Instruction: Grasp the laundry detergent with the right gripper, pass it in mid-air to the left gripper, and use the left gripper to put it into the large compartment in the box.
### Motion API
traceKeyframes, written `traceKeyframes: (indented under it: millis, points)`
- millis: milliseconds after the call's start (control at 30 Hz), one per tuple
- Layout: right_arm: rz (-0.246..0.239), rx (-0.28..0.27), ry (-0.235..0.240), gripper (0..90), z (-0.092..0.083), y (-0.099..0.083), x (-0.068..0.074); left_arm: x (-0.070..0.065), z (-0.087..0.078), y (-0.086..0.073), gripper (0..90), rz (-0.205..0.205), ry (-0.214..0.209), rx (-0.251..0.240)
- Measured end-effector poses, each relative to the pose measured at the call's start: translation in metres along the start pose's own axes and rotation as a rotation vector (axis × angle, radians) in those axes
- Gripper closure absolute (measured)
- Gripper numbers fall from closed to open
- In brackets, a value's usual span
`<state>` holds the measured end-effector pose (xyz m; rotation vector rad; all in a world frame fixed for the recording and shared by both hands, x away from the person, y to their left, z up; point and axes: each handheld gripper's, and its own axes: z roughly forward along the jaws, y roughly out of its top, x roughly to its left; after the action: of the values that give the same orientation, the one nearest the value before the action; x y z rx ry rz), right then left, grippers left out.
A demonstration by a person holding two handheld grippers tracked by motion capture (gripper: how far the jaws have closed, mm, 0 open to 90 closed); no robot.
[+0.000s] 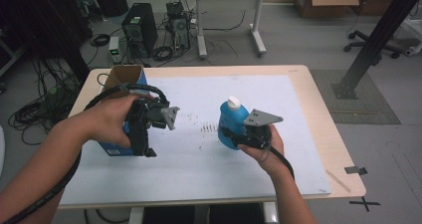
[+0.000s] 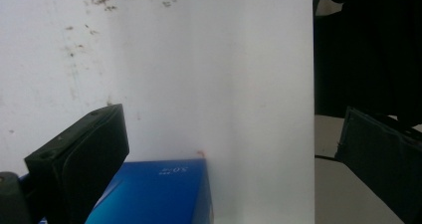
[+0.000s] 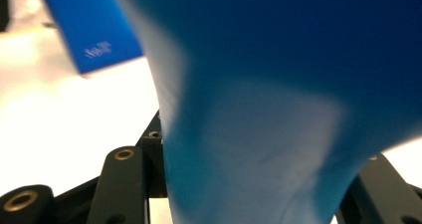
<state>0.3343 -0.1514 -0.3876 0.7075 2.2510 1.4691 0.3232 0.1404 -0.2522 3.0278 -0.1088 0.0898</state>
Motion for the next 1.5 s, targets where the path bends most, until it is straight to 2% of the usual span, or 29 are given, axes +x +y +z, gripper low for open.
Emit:
traceKeyframes:
  millis: [167,233,267,300,367,400,467,600,767,867,1500]
  points:
    - [-0.078,-0.011,0.107,45.7,-0.018,0.024,0.007,0.001,-0.006,0.002,0.2,0.002,-0.003,-0.003]
    - [-0.086,-0.009,0.123,45.7,-0.019,0.027,0.008,0.001,-0.007,0.004,0.2,-0.001,-0.003,0.000]
    - [-0.121,0.002,0.169,45.7,-0.023,0.034,0.012,0.002,-0.008,0.005,0.2,0.002,-0.005,-0.001]
    - [-0.133,0.010,0.191,45.7,-0.023,0.036,0.013,0.002,-0.009,0.006,0.2,0.003,-0.005,-0.002]
    - [-0.145,0.016,0.197,45.7,-0.024,0.037,0.015,0.002,-0.010,0.008,0.2,0.005,-0.007,-0.003]
    - [-0.181,0.029,0.209,45.7,-0.024,0.039,0.021,0.002,-0.011,0.010,0.2,0.009,-0.012,-0.008]
    - [-0.191,0.035,0.220,45.7,-0.023,0.040,0.023,0.002,-0.012,0.012,0.2,0.009,-0.012,-0.008]
    - [-0.223,0.052,0.294,45.8,-0.017,0.040,0.036,0.002,-0.012,0.018,0.2,0.016,-0.018,0.004]
    - [-0.238,0.065,0.331,45.9,-0.009,0.036,0.044,0.000,-0.014,0.025,0.2,0.027,-0.023,0.009]
    - [-0.240,0.077,0.374,45.8,0.000,0.032,0.050,-0.001,-0.015,0.029,0.2,0.033,-0.031,0.008]
    - [-0.245,0.075,0.462,46.0,0.040,0.022,0.073,-0.002,-0.004,0.040,0.2,0.035,-0.054,0.042]
